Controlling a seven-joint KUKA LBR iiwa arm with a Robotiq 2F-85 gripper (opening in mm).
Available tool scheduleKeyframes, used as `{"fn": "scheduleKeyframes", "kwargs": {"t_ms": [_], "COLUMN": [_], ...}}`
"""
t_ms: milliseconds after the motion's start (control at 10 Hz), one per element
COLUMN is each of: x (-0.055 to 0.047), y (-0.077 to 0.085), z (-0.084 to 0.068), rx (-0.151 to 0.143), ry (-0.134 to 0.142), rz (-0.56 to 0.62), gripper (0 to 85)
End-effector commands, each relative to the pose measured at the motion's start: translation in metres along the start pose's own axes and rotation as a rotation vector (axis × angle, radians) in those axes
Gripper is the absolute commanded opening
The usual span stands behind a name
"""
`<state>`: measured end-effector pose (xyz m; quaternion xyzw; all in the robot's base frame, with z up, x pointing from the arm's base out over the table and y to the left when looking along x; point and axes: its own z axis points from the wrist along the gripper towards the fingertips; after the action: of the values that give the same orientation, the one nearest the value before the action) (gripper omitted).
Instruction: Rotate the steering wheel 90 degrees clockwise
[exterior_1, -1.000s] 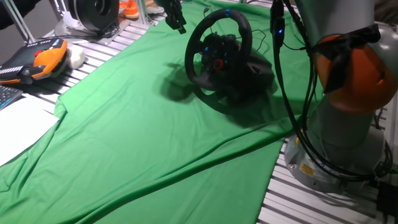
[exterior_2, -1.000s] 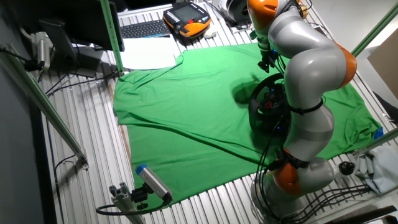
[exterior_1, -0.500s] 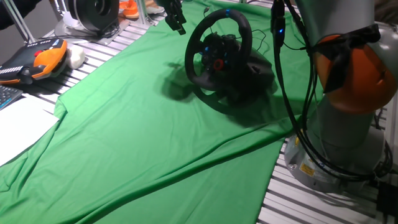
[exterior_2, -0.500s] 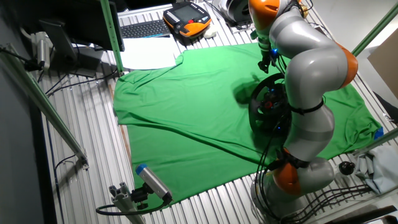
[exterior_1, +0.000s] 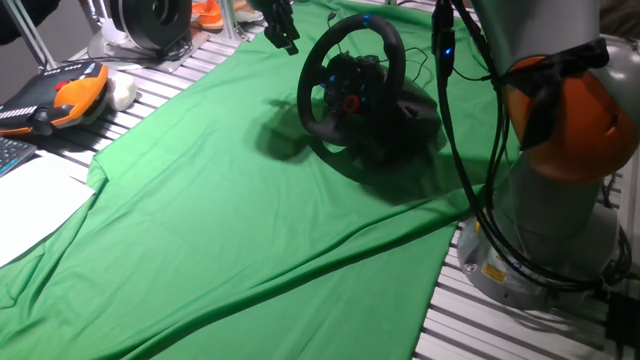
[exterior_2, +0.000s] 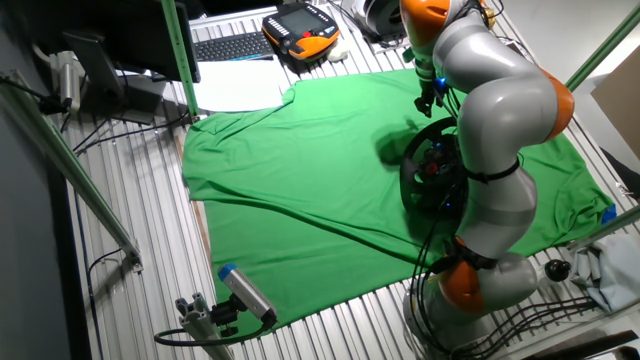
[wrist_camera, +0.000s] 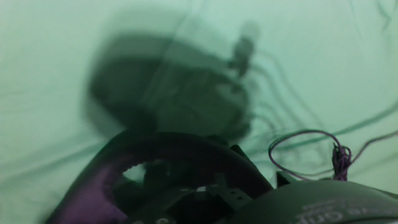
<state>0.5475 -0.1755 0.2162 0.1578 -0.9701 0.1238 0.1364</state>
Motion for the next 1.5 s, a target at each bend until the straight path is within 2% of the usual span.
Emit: {"fn": "scheduleKeyframes", "kwargs": {"t_ms": [0,300,400,500,600,700,800,900,1000,1100,1200,1300,1400], "x": [-0.0001,-0.0001,-0.0001,-0.0001,-0.0001,-0.0001,-0.0001,-0.0001,-0.0001,-0.0001,-0.0001,-0.0001,-0.0001], "y": [0.0002,0.0002,0.0002,0.0002,0.0002,0.0002,0.0002,0.0002,0.0002,0.0002,0.0002,0.0002,0.0002], "z": [-0.0003,-0.0003,-0.0003,-0.0003,-0.0003,-0.0003,-0.0003,-0.0003,-0.0003,-0.0003,-0.0003,-0.0003,-0.0003], "rx": [-0.047,-0.050,-0.060,-0.089,-0.097,-0.092,-0.108,-0.104,-0.126,-0.132,-0.090,-0.065,-0.072], "ry": [0.034,0.037,0.044,0.060,0.081,0.091,0.100,0.099,0.093,0.090,0.084,0.094,0.119], "rz": [0.199,0.287,0.271,0.271,0.301,0.352,0.402,0.406,0.418,0.442,0.439,0.409,0.389], "gripper": [34.0,34.0,17.0,0.0,0.0,0.0,0.0,0.0,0.0,0.0,0.0,0.0,0.0]}}
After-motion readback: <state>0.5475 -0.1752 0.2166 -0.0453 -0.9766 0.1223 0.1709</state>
